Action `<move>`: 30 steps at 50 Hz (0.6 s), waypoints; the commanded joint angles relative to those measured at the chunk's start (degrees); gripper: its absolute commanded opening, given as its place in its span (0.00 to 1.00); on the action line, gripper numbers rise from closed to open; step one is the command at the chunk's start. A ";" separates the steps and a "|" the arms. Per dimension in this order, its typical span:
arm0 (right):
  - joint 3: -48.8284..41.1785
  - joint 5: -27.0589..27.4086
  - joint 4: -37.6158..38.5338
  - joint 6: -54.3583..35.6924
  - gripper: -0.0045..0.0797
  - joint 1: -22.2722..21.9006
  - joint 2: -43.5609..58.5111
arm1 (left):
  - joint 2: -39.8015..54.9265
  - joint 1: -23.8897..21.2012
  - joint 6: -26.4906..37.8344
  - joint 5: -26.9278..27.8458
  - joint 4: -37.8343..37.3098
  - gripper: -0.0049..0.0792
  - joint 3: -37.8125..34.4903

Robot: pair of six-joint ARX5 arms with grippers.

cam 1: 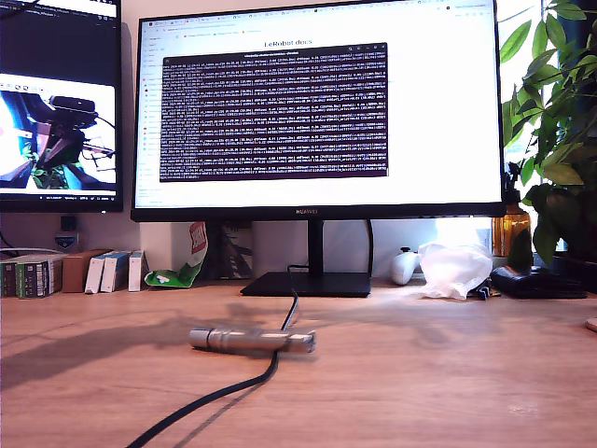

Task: Pick the metallic laser pointer with your right arm, pass it to your left arm, then place it down to the left side of the table

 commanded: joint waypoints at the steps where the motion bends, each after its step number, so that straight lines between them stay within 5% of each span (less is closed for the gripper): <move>1: -0.11 0.39 -2.40 1.27 0.04 0.33 0.24 | -0.37 0.20 -0.26 2.45 -1.29 0.51 0.57; 8: -0.11 5.03 -7.98 3.04 0.04 -2.80 0.24 | -0.37 2.95 -0.20 7.78 -15.19 0.51 0.57; 30: -0.11 5.16 -9.22 8.02 0.07 -9.97 0.24 | -0.37 7.65 11.63 11.34 -45.77 0.39 0.57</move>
